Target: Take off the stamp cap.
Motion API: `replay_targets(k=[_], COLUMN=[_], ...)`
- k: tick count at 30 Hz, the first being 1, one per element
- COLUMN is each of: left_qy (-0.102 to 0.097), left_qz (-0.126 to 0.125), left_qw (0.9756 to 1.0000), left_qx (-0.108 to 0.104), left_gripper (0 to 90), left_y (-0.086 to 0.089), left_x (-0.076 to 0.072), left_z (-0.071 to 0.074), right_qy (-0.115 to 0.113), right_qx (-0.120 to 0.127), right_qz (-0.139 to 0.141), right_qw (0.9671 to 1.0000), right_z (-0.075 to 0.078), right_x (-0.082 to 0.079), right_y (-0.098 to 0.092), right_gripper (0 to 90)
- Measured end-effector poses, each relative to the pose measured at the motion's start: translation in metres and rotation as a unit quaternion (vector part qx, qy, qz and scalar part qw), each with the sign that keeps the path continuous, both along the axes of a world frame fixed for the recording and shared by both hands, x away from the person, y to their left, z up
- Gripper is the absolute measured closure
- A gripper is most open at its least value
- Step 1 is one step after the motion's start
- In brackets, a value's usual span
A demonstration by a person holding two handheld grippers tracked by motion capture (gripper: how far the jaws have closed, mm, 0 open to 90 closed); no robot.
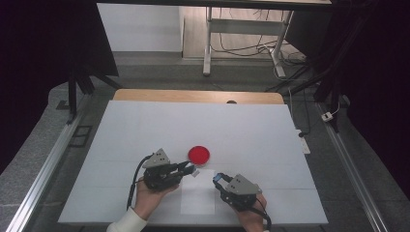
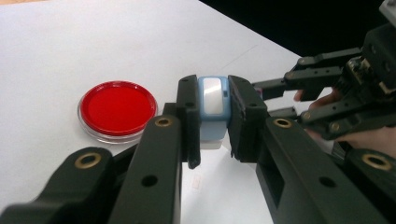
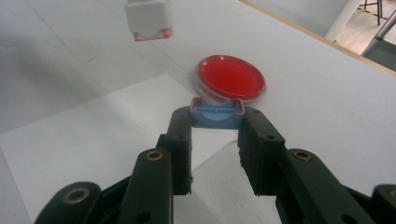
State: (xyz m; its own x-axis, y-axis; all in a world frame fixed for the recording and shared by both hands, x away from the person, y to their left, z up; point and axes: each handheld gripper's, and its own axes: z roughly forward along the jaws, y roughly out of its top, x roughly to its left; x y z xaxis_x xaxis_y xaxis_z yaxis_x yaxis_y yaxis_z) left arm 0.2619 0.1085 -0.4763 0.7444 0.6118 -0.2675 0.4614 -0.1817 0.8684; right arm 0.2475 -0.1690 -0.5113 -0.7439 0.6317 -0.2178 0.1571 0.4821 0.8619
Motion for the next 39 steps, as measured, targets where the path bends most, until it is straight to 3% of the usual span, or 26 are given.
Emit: replay_targets(k=[12,26,36,39], left_qy=[0.000,0.000,-0.003,0.000], left_qz=[0.000,0.001,0.003,0.001], left_qw=[1.0000,1.0000,1.0000,1.0000], left_qx=[0.002,0.003,0.007,-0.005], left_gripper=[75.9,75.9,75.9,75.9], left_y=[0.000,0.001,0.003,0.004], left_x=[0.000,0.000,0.001,0.002], left_z=[0.000,0.000,0.000,0.001], right_qy=[-0.009,-0.010,-0.005,-0.003], right_qx=[0.007,0.007,0.011,0.017], right_qz=[-0.044,-0.097,-0.124,-0.129], right_qw=[0.9990,0.9952,0.9921,0.9915], right_z=[0.009,0.012,0.012,0.012], right_x=[0.002,0.000,0.004,0.006], right_y=[-0.044,-0.094,-0.119,-0.123], right_gripper=[65.6,65.5,65.5,65.4])
